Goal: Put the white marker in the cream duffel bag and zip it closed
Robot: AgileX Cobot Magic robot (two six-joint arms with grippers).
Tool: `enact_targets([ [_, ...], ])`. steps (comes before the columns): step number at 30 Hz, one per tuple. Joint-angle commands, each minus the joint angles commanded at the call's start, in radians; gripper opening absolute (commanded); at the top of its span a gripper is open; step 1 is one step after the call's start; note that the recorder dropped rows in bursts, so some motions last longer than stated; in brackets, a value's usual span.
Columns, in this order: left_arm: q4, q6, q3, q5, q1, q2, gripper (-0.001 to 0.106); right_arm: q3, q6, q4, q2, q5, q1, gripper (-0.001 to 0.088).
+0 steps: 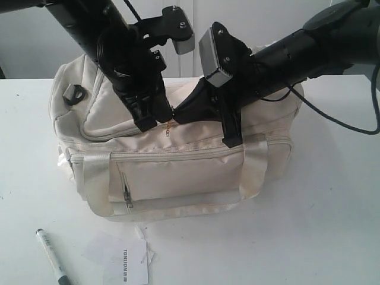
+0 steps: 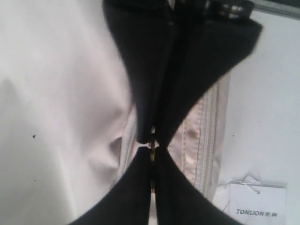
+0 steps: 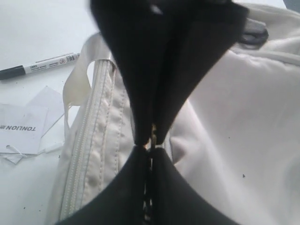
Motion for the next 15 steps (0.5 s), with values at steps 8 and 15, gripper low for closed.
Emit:
enact_targets([
  [8,0.002,-0.006,0.0,0.005,0.0,0.0,0.0,0.0,0.0,0.0,0.0,-0.004,0.0,0.0001],
  [15,0.012,-0.047,0.0,0.007,0.0,0.0,0.0,0.0,0.137,-0.016,-0.031,-0.11,0.0,0.0387],
])
